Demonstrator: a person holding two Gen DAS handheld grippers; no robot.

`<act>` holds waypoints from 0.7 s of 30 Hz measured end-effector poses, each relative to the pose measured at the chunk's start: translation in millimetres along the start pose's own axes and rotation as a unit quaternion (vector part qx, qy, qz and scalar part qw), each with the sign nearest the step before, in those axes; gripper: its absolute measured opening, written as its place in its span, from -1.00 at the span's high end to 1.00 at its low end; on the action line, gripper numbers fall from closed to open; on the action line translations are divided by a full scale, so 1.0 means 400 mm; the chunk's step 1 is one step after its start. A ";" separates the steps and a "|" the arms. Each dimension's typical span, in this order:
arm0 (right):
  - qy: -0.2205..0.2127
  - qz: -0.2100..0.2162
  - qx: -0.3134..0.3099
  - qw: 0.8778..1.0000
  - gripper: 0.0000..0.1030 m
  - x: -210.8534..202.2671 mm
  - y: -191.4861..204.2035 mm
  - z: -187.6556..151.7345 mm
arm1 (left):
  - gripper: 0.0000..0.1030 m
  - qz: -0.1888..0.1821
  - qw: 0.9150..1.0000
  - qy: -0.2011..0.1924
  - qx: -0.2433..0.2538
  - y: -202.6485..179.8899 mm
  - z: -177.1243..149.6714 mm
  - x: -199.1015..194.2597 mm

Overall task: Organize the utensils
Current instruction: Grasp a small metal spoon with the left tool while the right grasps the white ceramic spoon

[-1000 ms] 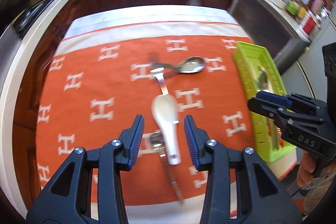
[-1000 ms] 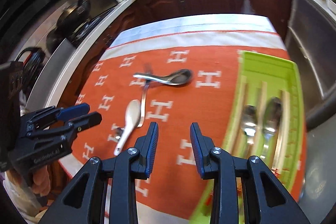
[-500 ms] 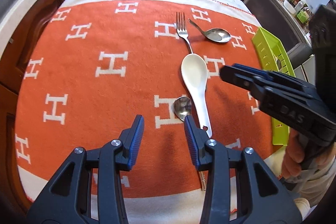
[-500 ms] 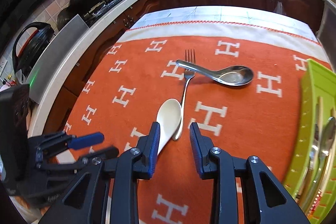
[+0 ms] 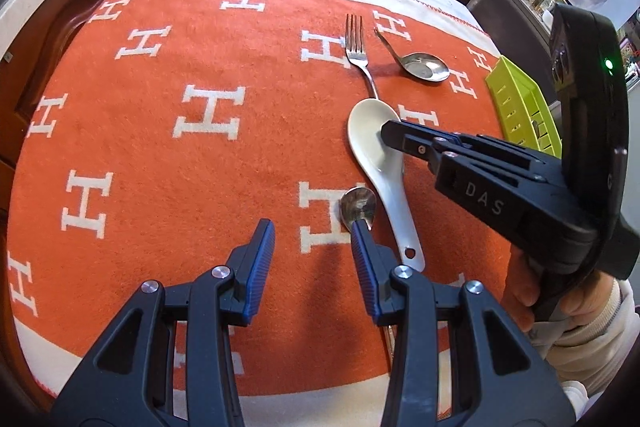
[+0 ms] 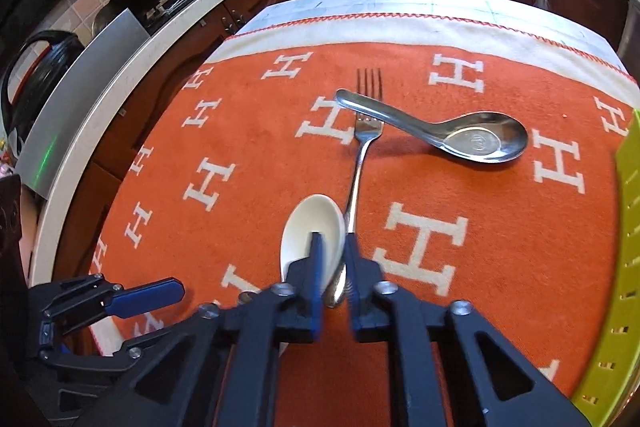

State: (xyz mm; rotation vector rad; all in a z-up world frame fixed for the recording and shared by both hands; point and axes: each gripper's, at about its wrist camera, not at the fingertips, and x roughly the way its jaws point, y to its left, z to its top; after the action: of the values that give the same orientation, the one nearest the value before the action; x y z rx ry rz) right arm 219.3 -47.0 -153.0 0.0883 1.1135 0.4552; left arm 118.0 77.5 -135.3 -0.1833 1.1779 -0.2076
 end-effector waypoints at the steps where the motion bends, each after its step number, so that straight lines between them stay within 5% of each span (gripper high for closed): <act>1: -0.005 0.000 -0.003 1.000 0.90 -0.003 0.003 -0.002 | 0.30 -0.005 1.000 -0.001 0.001 0.000 0.001 0.002; 12: -0.052 0.013 0.015 0.998 0.93 -0.136 -0.028 -0.044 | 0.30 -0.048 0.996 -0.041 0.061 -0.018 -0.006 0.051; 17: -0.061 0.020 0.038 0.997 0.93 -0.198 -0.063 -0.094 | 0.30 -0.045 0.989 -0.081 0.116 -0.033 -0.018 0.060; 21: -0.066 0.019 0.050 0.996 0.93 -0.234 -0.092 -0.137 | 0.32 -0.082 0.984 -0.088 0.130 -0.025 -0.012 0.069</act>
State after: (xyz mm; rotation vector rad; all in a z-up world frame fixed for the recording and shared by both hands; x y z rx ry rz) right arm 148.9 -125.8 -109.2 0.2253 1.0051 0.4214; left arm 122.9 60.8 -159.3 -0.0665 0.9496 -0.4773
